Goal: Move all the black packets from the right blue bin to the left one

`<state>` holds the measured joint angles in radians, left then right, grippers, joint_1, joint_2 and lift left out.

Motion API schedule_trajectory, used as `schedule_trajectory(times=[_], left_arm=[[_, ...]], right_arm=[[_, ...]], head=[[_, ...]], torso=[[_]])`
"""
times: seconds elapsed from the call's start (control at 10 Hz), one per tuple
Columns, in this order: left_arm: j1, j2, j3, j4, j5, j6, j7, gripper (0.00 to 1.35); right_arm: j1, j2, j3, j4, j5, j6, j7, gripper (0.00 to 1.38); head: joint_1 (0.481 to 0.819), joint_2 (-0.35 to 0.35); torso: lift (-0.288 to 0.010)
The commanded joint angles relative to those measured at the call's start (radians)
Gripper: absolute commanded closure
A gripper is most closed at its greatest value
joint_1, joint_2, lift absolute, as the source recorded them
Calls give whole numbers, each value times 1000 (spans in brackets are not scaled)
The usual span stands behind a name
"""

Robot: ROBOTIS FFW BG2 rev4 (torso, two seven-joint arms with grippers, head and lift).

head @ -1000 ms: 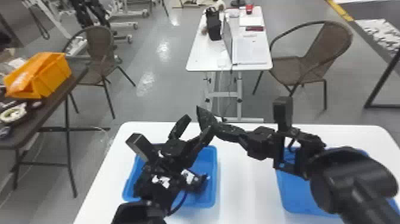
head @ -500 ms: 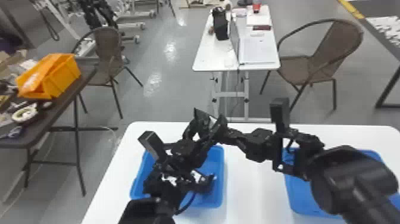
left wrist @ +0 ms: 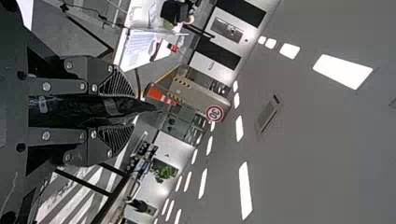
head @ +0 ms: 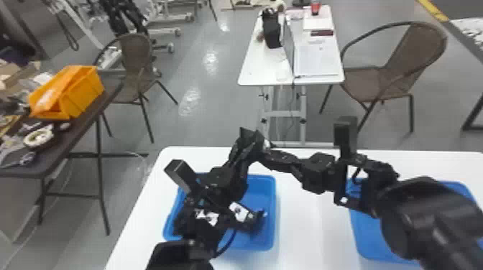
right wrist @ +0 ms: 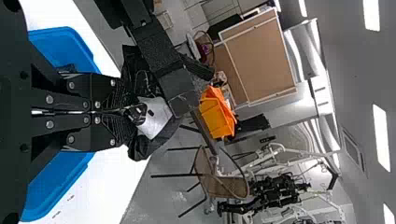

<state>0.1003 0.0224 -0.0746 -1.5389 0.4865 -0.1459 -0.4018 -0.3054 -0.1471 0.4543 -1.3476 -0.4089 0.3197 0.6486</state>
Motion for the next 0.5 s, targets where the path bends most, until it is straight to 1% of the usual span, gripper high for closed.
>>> schedule_trajectory(times=[0.0,0.2,0.3,0.4], left_arm=[[-1,1,1,-3,-3,-1,0,1213],[-1,2,2,-1,0,-9,0,1213],[-1,2,4,-3,0,-14,0,1213],[6,-2,19,-3,-5,-21,0,1213]], right_arm=[[-9,3,-2,8,1,-11,-1,1127],[-14,8,-2,13,-1,-24,-1,1127],[-14,8,-2,25,-21,-40,-1,1107],[-12,8,-9,31,-30,-39,8,880]], head=[[695,199],[695,199],[695,201],[695,202]], torso=[[0],[0],[0],[0]])
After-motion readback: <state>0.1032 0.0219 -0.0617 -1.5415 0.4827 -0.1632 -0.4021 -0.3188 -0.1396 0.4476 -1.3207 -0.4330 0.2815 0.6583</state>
